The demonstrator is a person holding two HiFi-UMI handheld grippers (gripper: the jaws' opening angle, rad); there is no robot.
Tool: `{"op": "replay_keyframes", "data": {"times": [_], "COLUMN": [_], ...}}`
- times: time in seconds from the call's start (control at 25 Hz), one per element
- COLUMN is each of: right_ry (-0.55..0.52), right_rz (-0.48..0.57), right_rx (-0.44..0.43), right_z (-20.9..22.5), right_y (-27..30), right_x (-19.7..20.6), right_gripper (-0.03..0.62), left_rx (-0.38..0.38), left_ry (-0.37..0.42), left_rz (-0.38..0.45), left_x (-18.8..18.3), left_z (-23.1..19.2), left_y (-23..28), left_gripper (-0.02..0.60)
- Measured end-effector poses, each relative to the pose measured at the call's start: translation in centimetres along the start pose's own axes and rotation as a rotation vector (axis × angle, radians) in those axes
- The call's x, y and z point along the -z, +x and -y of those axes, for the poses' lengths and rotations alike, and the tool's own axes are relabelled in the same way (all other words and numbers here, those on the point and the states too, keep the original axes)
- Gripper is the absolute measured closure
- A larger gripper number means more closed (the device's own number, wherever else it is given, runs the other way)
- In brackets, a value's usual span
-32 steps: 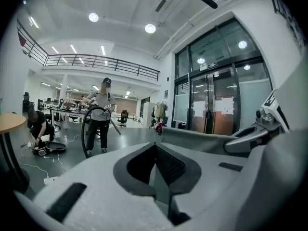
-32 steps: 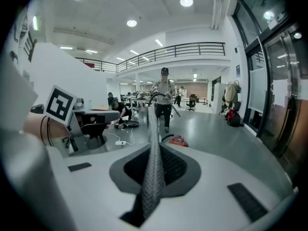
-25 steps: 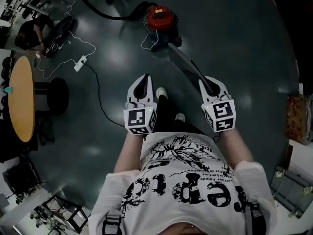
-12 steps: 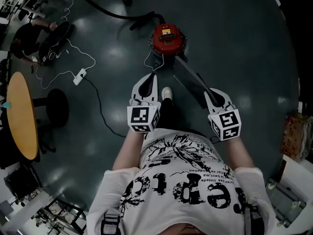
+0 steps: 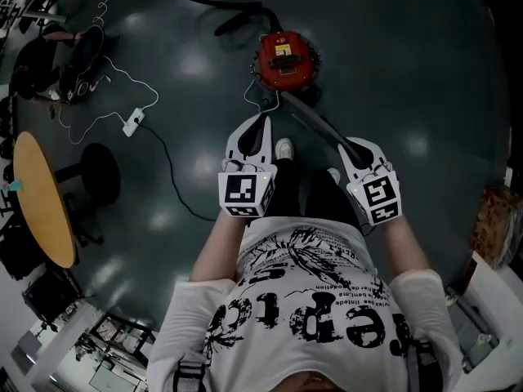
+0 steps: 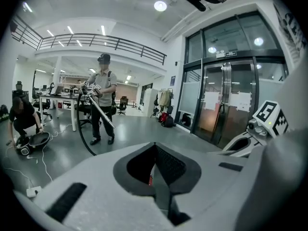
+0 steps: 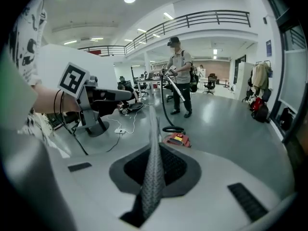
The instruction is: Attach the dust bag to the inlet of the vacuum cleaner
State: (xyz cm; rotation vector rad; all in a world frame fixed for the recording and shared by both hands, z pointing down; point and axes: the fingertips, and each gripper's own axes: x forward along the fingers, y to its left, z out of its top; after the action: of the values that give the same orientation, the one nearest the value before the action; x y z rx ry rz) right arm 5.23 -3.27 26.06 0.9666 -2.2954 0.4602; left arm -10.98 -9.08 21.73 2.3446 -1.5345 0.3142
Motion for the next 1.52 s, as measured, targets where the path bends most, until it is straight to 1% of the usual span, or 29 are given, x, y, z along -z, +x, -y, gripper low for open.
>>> {"op": "replay_keyframes", "data": {"times": [0.12, 0.24, 0.4, 0.48, 0.56, 0.64, 0.72, 0.84, 0.92, 1.0, 1.04, 1.2, 1.28, 1.36, 1.4, 1.44, 1.52], "right_ry": [-0.002, -0.019, -0.076, -0.13, -0.186, -0.243, -0.298, -0.386, -0.434, -0.448, -0.456, -0.497, -0.502, -0.488, -0.475, -0.462, -0.454], "right_rz": [-0.006, -0.016, -0.029, -0.028, -0.023, -0.019, -0.015, 0.026, 0.059, 0.087, 0.101, 0.129, 0.125, 0.127, 0.128, 0.131, 0.137], "right_rx": [-0.057, -0.126, -0.183, -0.215, -0.245, -0.259, -0.261, -0.247, -0.259, -0.291, -0.301, -0.317, -0.326, -0.341, -0.354, -0.369, -0.384], "right_z": [0.4, 0.8, 1.5, 1.6, 1.9, 2.7, 3.5, 4.5, 4.8, 5.1, 5.2, 5.5, 5.6, 5.6, 5.6, 5.4, 5.4], "right_y": [2.0, 4.4, 8.3, 10.9, 13.9, 17.1, 20.1, 24.0, 26.0, 27.8, 28.7, 31.4, 31.8, 31.9, 32.0, 32.0, 32.2], "right_x": [0.4, 1.9, 5.6, 8.1, 11.2, 14.5, 17.5, 21.1, 23.2, 24.9, 25.6, 27.8, 28.3, 28.6, 28.7, 28.9, 29.0], "right_gripper": [0.571, 0.571, 0.571, 0.571, 0.571, 0.571, 0.571, 0.571, 0.571, 0.571, 0.571, 0.571, 0.571, 0.571, 0.571, 0.571, 0.571], "left_rx": [-0.034, -0.07, -0.089, -0.101, -0.121, -0.114, -0.08, 0.011, 0.076, 0.096, 0.093, 0.046, 0.014, -0.023, -0.035, -0.036, -0.018], "left_ry": [0.003, -0.003, 0.009, 0.001, 0.022, 0.099, 0.173, 0.208, 0.274, 0.341, 0.358, 0.362, 0.401, 0.489, 0.544, 0.599, 0.704], "left_rz": [-0.023, -0.035, -0.001, 0.008, 0.008, 0.02, 0.036, 0.055, 0.062, 0.08, 0.094, 0.117, 0.115, 0.076, 0.041, -0.001, -0.08], "left_x": [1.8, 4.4, 8.5, 11.5, 14.9, 18.5, 21.6, 25.3, 27.5, 29.2, 29.8, 32.4, 32.6, 32.6, 32.6, 32.8, 32.7], "left_z": [0.2, 0.4, 0.2, -0.8, -2.2, -3.2, -3.9, -4.0, -4.1, -4.5, -4.8, -6.7, -7.7, -8.8, -9.4, -10.0, -10.7], "left_y": [1.3, 2.7, 4.5, 5.8, 7.7, 10.2, 12.8, 16.1, 17.9, 19.7, 20.4, 22.1, 22.4, 23.1, 23.6, 24.4, 26.2], "left_gripper": [0.577, 0.577, 0.577, 0.577, 0.577, 0.577, 0.577, 0.577, 0.577, 0.577, 0.577, 0.577, 0.577, 0.577, 0.557, 0.525, 0.485]}}
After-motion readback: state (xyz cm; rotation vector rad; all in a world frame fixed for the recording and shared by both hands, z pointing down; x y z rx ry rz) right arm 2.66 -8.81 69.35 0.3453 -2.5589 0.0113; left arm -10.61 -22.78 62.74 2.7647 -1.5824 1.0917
